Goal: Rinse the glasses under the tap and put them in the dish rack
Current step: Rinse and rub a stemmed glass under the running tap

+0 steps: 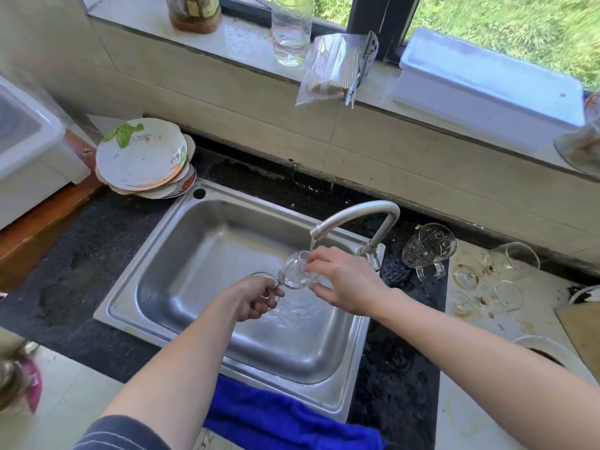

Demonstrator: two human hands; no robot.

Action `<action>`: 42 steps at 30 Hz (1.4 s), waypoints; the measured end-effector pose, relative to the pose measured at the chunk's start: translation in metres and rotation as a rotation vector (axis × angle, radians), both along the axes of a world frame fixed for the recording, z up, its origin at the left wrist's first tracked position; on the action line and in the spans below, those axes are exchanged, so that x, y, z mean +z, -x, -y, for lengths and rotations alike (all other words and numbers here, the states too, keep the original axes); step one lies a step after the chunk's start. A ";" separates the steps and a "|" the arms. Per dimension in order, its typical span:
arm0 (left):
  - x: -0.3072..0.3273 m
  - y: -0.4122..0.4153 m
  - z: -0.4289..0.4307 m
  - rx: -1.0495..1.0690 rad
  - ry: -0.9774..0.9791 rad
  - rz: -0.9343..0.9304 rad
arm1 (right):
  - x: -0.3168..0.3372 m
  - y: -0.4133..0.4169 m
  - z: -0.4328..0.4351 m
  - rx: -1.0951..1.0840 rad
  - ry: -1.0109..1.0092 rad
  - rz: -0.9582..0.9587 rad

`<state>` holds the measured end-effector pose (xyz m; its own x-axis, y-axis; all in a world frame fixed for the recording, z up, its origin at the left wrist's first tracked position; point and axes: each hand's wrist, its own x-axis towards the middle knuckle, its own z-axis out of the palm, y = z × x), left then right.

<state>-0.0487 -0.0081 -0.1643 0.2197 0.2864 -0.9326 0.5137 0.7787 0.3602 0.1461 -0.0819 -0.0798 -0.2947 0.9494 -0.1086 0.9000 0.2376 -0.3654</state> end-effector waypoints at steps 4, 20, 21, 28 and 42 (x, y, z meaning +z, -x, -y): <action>0.002 -0.014 0.003 0.129 -0.142 0.074 | -0.003 0.017 -0.003 -0.282 0.317 -0.351; 0.001 -0.014 0.012 0.423 -0.168 0.155 | -0.015 0.028 -0.012 -0.542 0.398 -0.668; 0.001 -0.012 0.010 0.420 -0.159 0.155 | -0.015 0.028 -0.012 -0.524 0.437 -0.654; 0.020 -0.019 0.011 0.441 -0.295 0.165 | -0.019 0.024 -0.032 -0.931 0.462 -0.815; 0.059 -0.019 0.004 0.034 -1.281 -0.195 | -0.016 0.033 -0.035 -0.952 0.681 -1.035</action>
